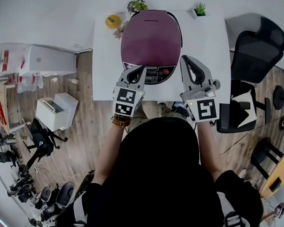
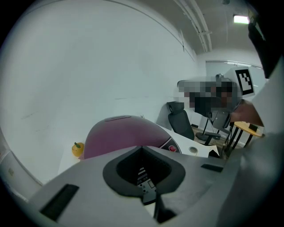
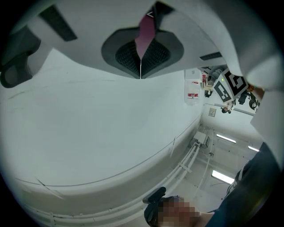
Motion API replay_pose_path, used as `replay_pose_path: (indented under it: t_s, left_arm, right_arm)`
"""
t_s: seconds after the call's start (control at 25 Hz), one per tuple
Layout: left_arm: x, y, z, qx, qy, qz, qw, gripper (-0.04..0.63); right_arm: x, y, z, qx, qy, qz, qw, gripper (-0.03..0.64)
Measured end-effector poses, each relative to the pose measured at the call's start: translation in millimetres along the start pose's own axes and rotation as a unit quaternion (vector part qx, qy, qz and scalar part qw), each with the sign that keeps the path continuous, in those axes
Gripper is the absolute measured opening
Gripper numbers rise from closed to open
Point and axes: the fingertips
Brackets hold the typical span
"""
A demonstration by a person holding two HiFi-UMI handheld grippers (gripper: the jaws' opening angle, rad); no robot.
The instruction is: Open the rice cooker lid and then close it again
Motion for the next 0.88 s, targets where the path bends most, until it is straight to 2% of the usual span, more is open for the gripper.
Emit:
replay_pose_path:
  t_s: [0.32,0.44,0.88]
  left_arm:
    - [6.1,-10.3,-10.4,-0.027,-0.009,-0.011,0.9995,0.025]
    - [9.9,-16.6,-11.3,-0.035,-0.010,-0.002,0.9993,0.025]
    - [6.7,-15.0,-12.6,-0.035,-0.005,0.009,0.9994,0.025]
  right_arm:
    - [6.2,-5.3,4.8,-0.007,-0.004,-0.002,1.000,0.029]
    - [7.2,-7.3,9.6,-0.014,-0.004,-0.005,1.000,0.029]
    - [7.8,-10.8,5.1,-0.012,0.000,-0.011,1.000,0.029]
Point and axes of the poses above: the fingertips, and each gripper's own axes: z backward along the fingers, x to its right, y out of its top, and after that the axes turned 11 degrees about y, right-handed
